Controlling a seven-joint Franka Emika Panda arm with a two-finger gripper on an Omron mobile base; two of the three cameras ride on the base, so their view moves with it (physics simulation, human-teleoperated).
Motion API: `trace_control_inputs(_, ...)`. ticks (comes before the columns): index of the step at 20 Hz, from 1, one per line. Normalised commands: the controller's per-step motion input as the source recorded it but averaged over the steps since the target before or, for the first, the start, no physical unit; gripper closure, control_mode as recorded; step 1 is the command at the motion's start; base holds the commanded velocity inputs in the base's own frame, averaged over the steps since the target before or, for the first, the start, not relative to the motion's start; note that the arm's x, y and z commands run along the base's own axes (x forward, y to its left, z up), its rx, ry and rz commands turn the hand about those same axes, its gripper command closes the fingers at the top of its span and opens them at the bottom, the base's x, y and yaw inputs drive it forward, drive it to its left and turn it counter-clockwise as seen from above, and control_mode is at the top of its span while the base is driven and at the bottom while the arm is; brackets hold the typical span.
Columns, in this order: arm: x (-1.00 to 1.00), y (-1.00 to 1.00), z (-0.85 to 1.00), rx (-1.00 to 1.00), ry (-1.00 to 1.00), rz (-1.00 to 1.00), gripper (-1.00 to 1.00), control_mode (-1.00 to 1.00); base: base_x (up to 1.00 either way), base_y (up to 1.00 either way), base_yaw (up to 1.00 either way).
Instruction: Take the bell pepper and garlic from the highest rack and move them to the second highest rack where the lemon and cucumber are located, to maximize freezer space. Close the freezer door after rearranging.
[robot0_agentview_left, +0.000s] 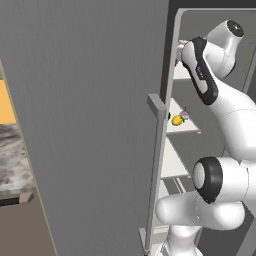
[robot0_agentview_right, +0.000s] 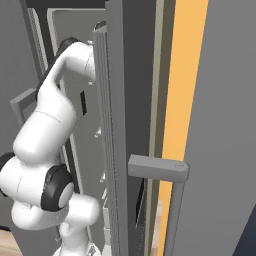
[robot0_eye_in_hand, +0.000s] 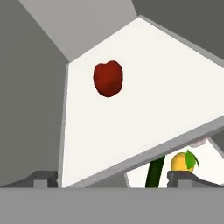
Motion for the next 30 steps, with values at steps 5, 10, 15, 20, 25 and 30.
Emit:
trace_control_inputs(5, 0.62, -0.03, -0.07, -0.02, 0.04, 0.00, -1.00, -1.00, 0.00, 0.00, 0.00)
trace_control_inputs(10, 0.55, -0.09, -0.13, 0.00, 0.05, 0.00, -1.00, -1.00, 0.00, 0.00, 0.00)
trace_control_inputs(15, 0.50, -0.11, -0.11, 0.00, 0.04, 0.00, -1.00, -1.00, 0.00, 0.00, 0.00)
trace_control_inputs(20, 0.46, -0.03, -0.10, 0.00, 0.02, 0.00, -1.00, -1.00, 0.00, 0.00, 0.00)
trace_control_inputs(25, 0.48, 0.00, -0.07, -0.04, 0.00, 0.00, -1.00, -1.00, 0.00, 0.00, 0.00)
trace_control_inputs(30, 0.32, 0.00, -0.12, -0.05, 0.00, 0.00, -1.00, -1.00, 0.00, 0.00, 0.00)
